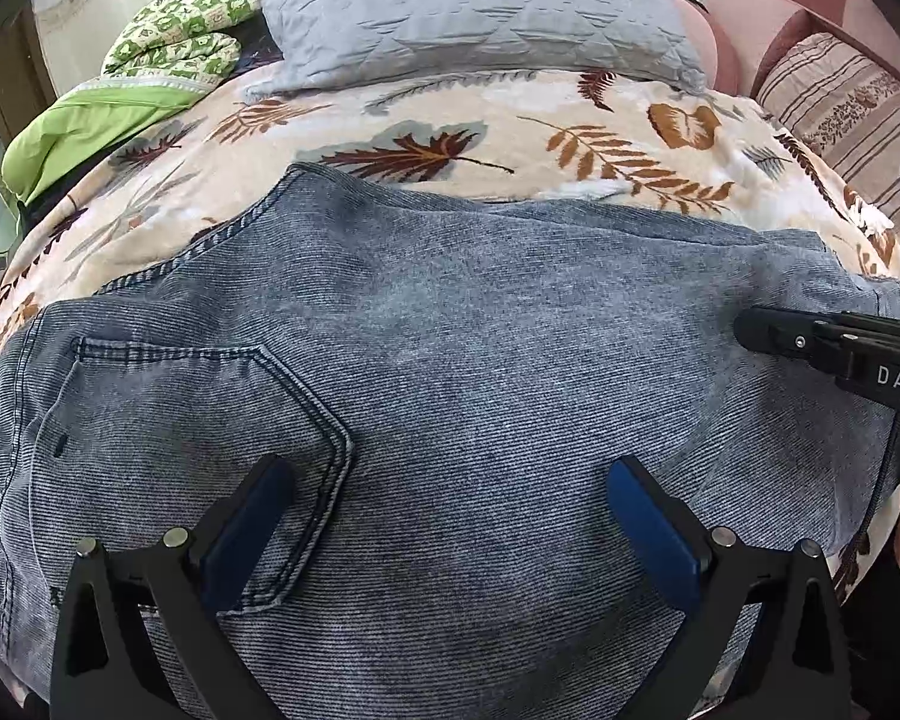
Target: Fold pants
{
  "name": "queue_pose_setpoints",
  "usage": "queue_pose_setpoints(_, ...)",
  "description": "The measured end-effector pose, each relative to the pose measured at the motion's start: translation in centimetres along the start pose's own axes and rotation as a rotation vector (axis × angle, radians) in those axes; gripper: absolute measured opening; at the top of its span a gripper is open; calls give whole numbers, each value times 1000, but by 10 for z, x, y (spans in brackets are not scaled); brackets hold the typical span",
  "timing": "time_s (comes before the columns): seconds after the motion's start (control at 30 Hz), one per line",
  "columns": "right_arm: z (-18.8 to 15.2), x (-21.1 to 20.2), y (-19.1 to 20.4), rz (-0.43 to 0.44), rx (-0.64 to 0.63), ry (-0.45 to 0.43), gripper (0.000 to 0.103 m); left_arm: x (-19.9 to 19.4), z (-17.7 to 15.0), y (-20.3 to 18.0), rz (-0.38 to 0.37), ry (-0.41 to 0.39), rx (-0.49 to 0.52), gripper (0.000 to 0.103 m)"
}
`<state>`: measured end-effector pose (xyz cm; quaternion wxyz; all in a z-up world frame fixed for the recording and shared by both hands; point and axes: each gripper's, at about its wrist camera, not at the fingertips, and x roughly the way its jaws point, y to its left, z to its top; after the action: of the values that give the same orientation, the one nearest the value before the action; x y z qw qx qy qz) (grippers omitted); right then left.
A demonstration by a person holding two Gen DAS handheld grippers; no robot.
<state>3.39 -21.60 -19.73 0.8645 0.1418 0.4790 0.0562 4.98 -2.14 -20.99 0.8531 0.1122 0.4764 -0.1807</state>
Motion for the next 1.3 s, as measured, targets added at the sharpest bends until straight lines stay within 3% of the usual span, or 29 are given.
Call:
queue_pose_setpoints(0.1, 2, 2, 0, -2, -5, -9, 12, -1, -3, -2, 13, -33, 5, 103)
queue_pose_setpoints(0.4, 0, -1, 2, -4, -15, -28, 12, -7, 2, -1, 21, -38, 30, 103)
queue_pose_setpoints(0.6, -3, -22, 1, -52, -1, -59, 12, -48, -3, 7, 109, -203, 15, 103)
queue_pose_setpoints(0.77, -6, -53, -13, -111, 48, -152, 12, -66, -8, 29, 164, -239, -86, 103)
queue_pose_setpoints(0.9, -10, -72, -25, -205, 85, -182, 12, -60, -7, 51, 208, -197, -182, 103)
queue_pose_setpoints(1.03, -15, -78, -33, -271, 99, -164, 12, -36, -9, 73, 194, -70, -286, 103)
queue_pose_setpoints(1.2, -27, -59, -58, -322, 204, -31, 12, -13, -10, 60, 267, -5, -220, 103)
queue_pose_setpoints(1.3, -28, -61, -66, -294, 244, -43, 12, -8, -10, 61, 265, 0, -224, 103)
